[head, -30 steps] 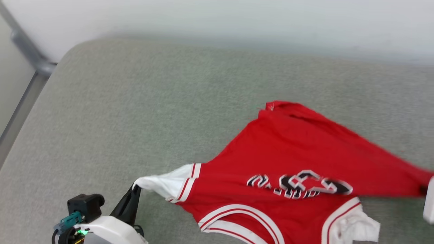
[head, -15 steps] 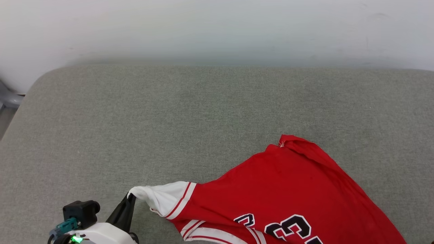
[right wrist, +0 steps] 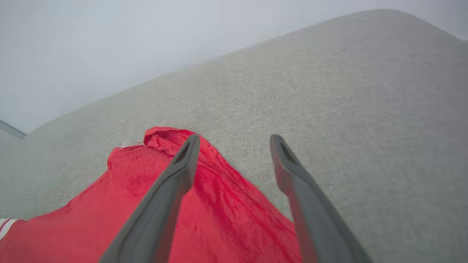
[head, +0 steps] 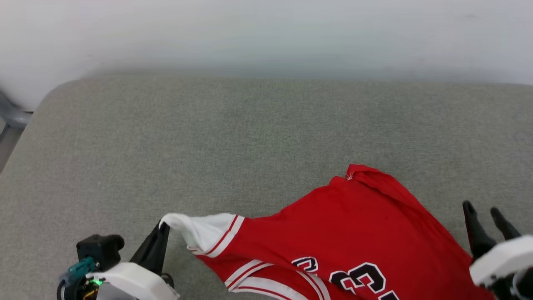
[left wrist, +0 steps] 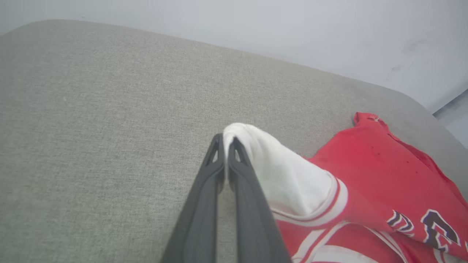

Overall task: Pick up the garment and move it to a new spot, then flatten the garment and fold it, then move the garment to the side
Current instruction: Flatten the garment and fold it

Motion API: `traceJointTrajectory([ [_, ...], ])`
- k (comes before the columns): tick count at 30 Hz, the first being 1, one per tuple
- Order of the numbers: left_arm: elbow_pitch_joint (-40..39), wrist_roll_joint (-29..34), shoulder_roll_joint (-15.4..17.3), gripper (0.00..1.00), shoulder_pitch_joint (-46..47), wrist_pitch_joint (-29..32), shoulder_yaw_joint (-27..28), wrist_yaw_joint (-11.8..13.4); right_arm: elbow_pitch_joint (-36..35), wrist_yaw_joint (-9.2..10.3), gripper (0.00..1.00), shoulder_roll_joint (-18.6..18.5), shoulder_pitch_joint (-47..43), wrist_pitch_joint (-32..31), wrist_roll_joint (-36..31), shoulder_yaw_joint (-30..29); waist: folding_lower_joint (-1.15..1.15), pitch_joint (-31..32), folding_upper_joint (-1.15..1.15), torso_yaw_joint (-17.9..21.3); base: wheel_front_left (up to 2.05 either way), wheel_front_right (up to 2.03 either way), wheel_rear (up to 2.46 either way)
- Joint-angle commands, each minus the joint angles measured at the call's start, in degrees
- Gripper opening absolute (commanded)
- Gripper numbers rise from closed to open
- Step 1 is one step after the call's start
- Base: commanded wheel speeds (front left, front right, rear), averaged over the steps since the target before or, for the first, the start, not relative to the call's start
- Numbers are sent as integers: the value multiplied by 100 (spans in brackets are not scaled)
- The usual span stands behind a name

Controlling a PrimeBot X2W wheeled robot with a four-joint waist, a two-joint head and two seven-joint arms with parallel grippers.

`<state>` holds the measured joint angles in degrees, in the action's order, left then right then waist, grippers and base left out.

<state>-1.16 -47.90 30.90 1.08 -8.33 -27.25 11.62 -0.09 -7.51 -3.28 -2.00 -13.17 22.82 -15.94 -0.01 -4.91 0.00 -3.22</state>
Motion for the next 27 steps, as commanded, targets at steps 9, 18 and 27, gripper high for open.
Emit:
traceJointTrajectory([
  [9, -233, 216, -169, 0, 666, -89, -128, -164, 968, 4, 100, -960, 1794, -1546, -217, 747, 1, -601, 0, -562, 0, 0, 0],
  [18, -89, 279, -407, 0, 1112, -215, -281, -423, 1576, 4, 100, -1694, 2968, -3176, -153, 2028, 1, -1145, 0, -934, 0, 0, 0],
  [27, 211, 220, -555, 0, 1362, -307, -327, -638, 2436, 2, 100, -2083, 3139, -4285, 318, 3266, 1, -1401, 0, -1056, 0, 0, 0],
])
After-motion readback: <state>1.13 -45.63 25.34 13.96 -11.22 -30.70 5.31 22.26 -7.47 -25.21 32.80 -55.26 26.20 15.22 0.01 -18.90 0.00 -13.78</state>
